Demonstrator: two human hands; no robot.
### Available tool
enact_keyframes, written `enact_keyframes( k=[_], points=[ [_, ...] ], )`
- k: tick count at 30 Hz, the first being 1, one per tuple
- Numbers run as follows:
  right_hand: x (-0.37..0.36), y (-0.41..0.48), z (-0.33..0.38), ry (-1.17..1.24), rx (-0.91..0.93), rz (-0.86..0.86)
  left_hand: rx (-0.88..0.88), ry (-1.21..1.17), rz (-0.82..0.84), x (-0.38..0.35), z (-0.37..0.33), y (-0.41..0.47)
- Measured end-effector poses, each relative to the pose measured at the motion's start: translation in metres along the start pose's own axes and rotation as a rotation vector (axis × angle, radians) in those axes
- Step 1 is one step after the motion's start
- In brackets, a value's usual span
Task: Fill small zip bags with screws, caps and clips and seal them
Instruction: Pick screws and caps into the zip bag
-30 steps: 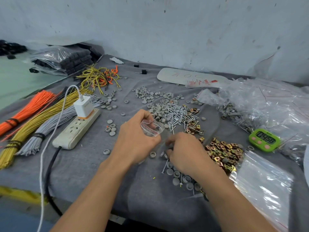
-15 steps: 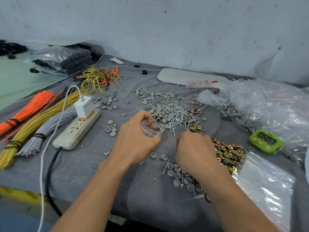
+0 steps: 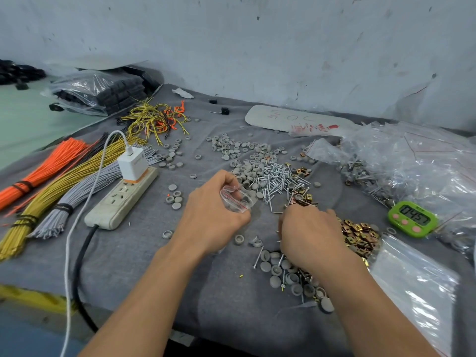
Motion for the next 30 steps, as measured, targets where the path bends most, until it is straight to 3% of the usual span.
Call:
enact_keyframes(
  k=[3,8,10,13,18,24,30],
  points=[
    [0.004,0.001,0.000,0.022,-0.011,-0.066,0.002,0.007,0.001,0.000,0.001,0.000],
    [0.024,-0.007,-0.006,0.506,-0.035,-0.370,0.006,0.026,0.003,-0.002,0.001,0.002],
    [0.026,-0.009,-0.002,0.520,0.011,-0.424,0.012,0.030,0.022,-0.006,0.000,0.002],
    [0.022,-0.007,0.000,0.480,0.036,-0.402,0.026,0.024,0.058,-0.012,0.000,0.003],
    [0.022,-0.004,0.008,0.752,0.207,-0.355,0.017,0.046,0.099,-0.017,-0.003,0.004],
    [0.018,-0.001,0.016,0.877,0.281,-0.287,-0.081,0.050,0.167,-0.028,-0.017,0.001],
    [0.019,-0.001,0.023,0.860,0.363,-0.234,-0.086,0.018,0.181,-0.029,-0.018,0.001]
  ],
)
Point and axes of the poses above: each hand's wrist, its own y-axis towards the middle knuckle, its own x-axis out of the back of the hand, z = x × y, the point moved 7 cm from there along y, towards the middle knuckle, and after that the axes turned 7 degrees about z, right-handed, at the moved point
